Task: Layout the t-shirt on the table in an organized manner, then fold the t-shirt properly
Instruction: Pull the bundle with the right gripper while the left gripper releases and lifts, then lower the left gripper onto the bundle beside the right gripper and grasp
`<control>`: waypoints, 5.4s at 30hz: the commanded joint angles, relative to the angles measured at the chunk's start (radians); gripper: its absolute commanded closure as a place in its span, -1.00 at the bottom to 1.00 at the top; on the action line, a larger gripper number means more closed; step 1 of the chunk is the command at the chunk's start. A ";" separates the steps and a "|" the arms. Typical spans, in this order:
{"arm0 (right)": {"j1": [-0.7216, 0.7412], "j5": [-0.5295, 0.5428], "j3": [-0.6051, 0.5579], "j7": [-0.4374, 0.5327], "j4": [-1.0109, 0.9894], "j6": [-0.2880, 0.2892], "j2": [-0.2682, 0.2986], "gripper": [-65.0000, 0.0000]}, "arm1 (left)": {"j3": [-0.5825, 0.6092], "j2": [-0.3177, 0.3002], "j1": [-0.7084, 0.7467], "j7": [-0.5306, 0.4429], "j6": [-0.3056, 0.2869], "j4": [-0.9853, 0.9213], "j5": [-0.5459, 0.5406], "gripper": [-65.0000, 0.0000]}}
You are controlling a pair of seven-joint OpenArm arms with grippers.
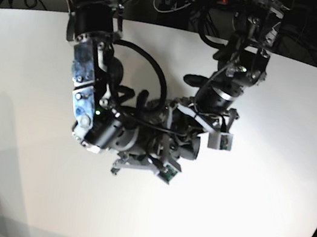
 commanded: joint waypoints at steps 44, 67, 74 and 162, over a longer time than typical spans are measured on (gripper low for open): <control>0.313 0.007 -0.057 0.126 -0.410 0.003 0.038 0.67 | -0.098 -0.209 0.196 -0.023 -0.032 0.139 -0.019 0.98; 0.160 0.008 0.034 0.020 -0.162 0.003 0.092 0.08 | -0.068 -0.199 0.138 -0.018 -0.030 0.142 -0.017 0.97; 0.134 0.007 0.035 0.022 -0.117 0.003 0.116 0.08 | 0.012 -0.204 0.059 -0.016 -0.021 0.128 -0.014 0.97; 0.140 0.007 0.034 0.031 -0.119 0.003 0.109 0.08 | 0.213 -0.101 -0.188 -0.096 -0.024 -0.298 0.257 0.48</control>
